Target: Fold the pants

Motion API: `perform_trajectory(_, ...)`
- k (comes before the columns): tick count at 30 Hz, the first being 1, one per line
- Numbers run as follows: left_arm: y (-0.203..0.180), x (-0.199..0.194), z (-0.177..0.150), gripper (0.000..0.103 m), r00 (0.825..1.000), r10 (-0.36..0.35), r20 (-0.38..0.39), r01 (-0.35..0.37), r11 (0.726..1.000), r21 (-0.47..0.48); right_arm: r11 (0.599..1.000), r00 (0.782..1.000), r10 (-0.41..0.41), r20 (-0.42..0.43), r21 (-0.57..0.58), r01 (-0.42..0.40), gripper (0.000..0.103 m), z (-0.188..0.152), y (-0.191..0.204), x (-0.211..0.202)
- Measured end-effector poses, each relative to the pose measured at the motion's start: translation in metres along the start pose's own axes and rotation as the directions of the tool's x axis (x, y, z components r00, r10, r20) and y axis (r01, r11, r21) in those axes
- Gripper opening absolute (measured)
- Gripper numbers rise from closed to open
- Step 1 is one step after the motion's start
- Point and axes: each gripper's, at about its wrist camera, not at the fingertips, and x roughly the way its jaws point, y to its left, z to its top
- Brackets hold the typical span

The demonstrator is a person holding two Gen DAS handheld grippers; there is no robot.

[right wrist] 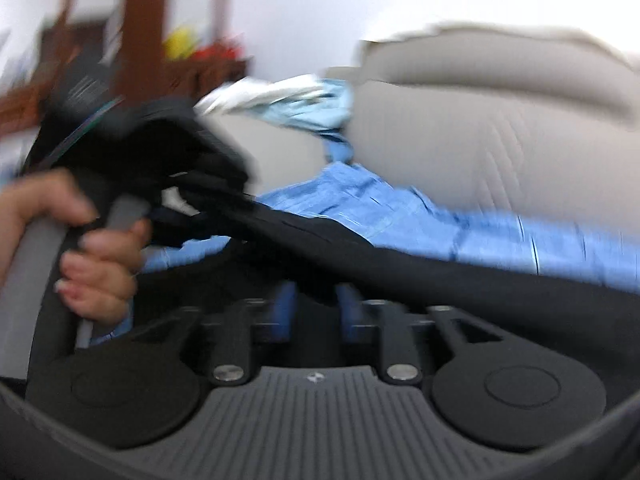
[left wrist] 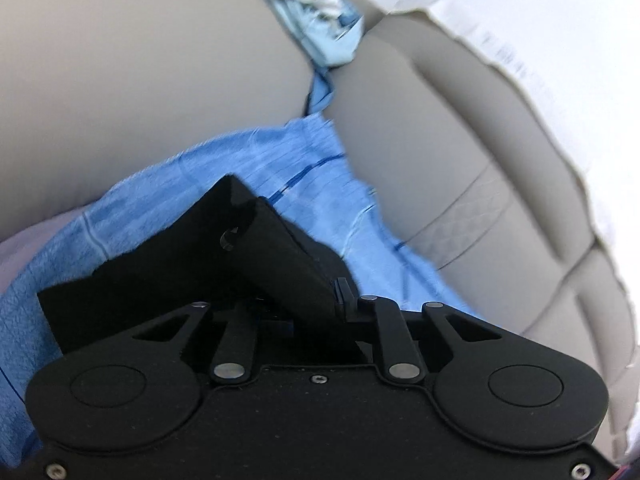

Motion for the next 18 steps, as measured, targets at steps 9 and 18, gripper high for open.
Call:
perform_trajectory(9, 0.012, -0.019, 0.008, 0.016, 1.0, -0.004, 0.014, 0.004, 1.0, -0.023, 0.715, 0.994, -0.042, 0.1, 0.698, -0.04, 0.078, -0.018, -0.111, -0.03)
perform_trajectory(18, 0.021, -0.025, 0.009, 0.014, 1.0, 0.016, 0.022, -0.015, 1.0, -0.022, 0.583, 0.922, -0.382, 0.063, 0.79, 0.188, 0.079, -0.012, -0.175, -0.046)
